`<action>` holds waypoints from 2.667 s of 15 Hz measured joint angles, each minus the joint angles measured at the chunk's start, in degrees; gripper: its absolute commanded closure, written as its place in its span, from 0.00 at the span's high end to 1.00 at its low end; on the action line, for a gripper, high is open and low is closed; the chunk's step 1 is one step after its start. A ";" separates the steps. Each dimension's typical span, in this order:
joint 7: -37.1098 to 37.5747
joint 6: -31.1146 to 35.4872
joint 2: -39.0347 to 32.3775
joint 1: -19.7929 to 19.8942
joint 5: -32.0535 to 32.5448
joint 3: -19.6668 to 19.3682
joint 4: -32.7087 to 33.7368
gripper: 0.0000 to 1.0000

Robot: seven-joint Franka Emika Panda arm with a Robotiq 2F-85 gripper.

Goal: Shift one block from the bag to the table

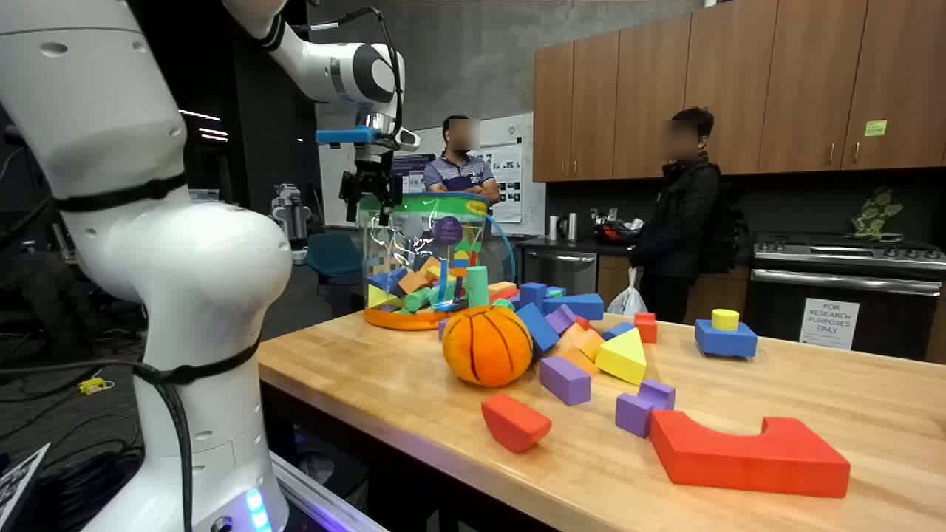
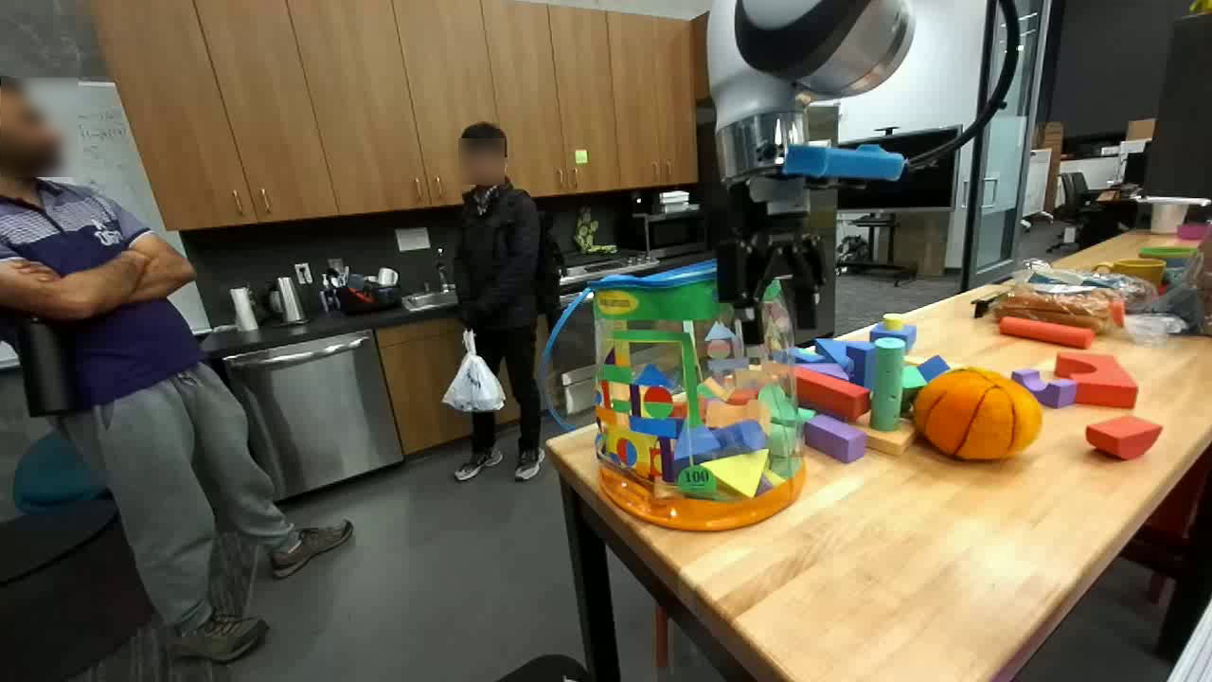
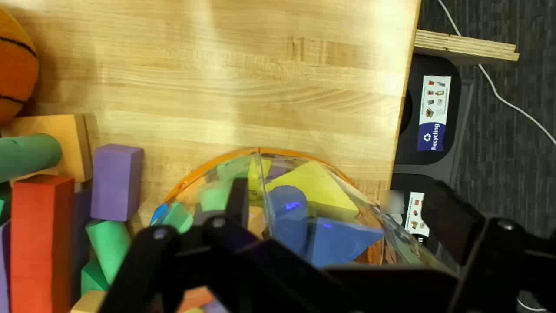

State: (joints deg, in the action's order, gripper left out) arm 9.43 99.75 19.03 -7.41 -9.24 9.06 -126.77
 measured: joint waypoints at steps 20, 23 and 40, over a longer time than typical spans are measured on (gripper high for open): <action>-0.03 -0.12 -0.05 0.00 0.27 0.00 0.04 1.00; -0.03 -1.02 -0.07 0.04 2.20 0.00 0.53 1.00; 0.37 -8.28 -4.11 0.23 18.41 3.38 23.23 1.00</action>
State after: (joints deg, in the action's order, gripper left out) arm 9.80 91.47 14.92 -7.18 9.17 12.45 -103.54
